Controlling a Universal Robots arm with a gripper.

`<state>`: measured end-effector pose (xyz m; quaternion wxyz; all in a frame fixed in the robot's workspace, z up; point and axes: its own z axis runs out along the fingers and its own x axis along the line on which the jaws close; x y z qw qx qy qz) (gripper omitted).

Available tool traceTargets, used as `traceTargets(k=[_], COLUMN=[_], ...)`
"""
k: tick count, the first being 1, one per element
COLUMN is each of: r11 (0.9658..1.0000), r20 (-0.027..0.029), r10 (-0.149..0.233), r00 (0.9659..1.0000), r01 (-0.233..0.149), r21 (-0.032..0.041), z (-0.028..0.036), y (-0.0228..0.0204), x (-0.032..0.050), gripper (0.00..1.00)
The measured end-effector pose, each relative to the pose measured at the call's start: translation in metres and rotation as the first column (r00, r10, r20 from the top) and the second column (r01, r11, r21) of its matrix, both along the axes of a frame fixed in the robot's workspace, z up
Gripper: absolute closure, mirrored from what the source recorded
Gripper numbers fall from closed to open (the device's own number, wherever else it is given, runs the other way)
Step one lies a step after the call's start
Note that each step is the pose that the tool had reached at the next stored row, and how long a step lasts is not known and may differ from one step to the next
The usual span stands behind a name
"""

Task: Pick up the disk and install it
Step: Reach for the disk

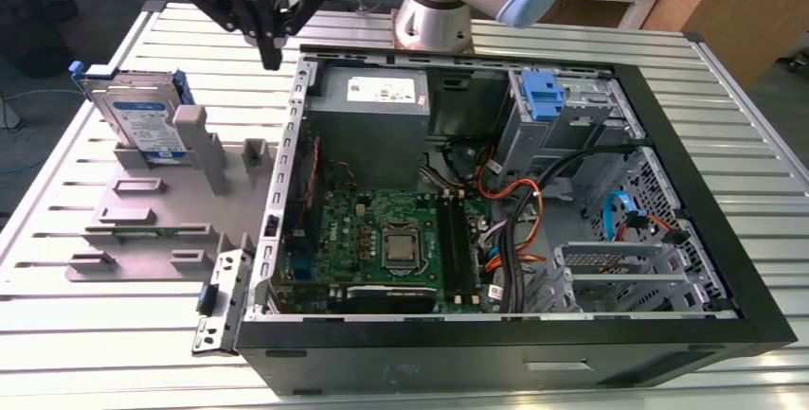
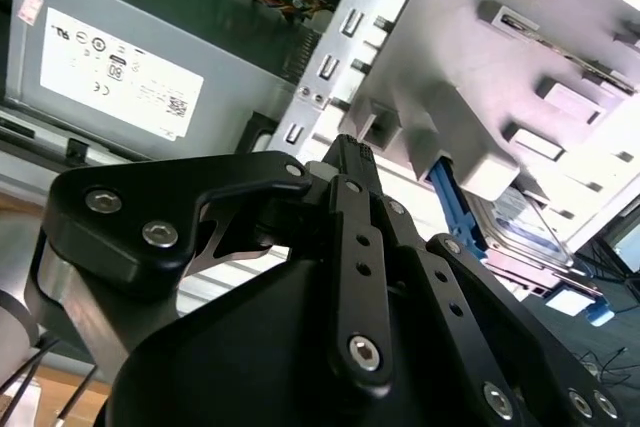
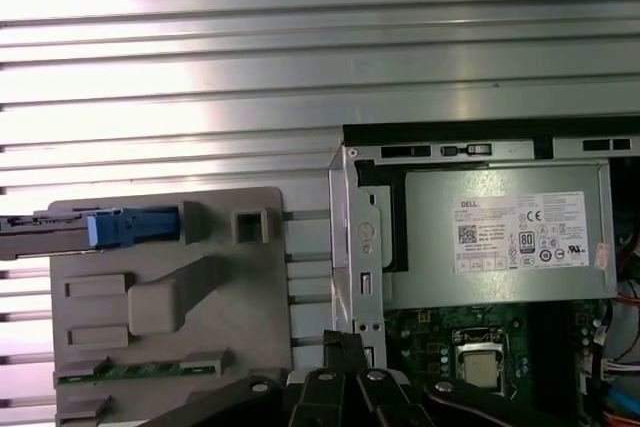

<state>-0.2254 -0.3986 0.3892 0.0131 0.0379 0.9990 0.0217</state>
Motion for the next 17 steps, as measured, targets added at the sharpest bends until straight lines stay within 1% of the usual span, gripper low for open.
traceTargets(k=[17], r11=[1.0], r20=[0.0], r10=[0.0], r00=[1.0], r01=[0.0], r21=[-0.0001], z=[-0.0023], y=[0.0001], x=[-0.0406], gripper=[0.89])
